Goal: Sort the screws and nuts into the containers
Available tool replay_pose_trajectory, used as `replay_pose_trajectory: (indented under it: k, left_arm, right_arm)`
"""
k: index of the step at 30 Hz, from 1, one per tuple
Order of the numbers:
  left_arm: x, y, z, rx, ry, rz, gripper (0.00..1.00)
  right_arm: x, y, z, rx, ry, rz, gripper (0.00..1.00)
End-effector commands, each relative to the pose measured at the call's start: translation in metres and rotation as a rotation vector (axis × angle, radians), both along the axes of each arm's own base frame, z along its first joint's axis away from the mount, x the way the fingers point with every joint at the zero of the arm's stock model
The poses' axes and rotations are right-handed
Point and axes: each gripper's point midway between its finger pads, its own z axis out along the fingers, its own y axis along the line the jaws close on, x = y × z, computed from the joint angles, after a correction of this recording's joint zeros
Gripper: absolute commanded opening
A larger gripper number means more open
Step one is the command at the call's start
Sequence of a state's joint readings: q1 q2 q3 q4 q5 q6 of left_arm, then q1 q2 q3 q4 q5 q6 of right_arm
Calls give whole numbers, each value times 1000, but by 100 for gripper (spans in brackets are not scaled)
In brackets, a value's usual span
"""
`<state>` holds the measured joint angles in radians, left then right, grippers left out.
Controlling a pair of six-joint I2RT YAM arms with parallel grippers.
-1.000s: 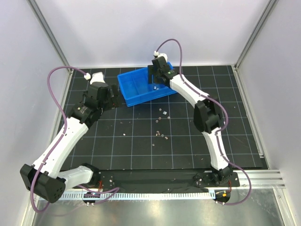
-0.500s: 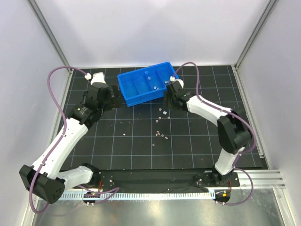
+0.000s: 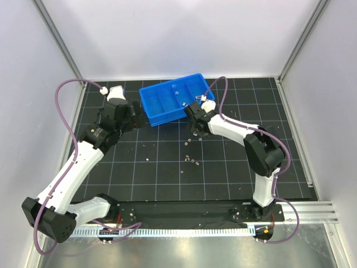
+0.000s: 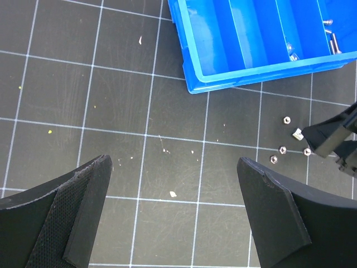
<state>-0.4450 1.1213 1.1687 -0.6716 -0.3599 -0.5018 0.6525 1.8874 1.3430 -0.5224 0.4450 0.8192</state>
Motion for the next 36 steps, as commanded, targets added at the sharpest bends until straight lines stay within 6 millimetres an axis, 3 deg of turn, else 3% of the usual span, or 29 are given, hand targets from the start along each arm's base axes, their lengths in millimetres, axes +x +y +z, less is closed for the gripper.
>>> replay_pose_trajectory:
  k: [1,9,18,30,33,36]
  left_arm:
    - [0,3,20,2,-54,3,100]
    - [-1,3,20,14,-53,4,100]
    - [-2,1,20,21,-54,-1,100]
    - [-3,2,21,27,-59,3,100]
    - [-3,1,21,25,-59,2,100]
    - [-3,2,21,29,-59,4,100]
  right_arm:
    - [18,0,-5,11,-50,-97,71]
    - [30,9,-14,24,-68,-97,64]
    - [28,11,-33,1,-26,-76,59]
    - [16,11,-49,-47,17,-52,28]
    - [18,12,-39,-51,6,-39,21]
    - [30,15,-9,-66,-39,-10,18]
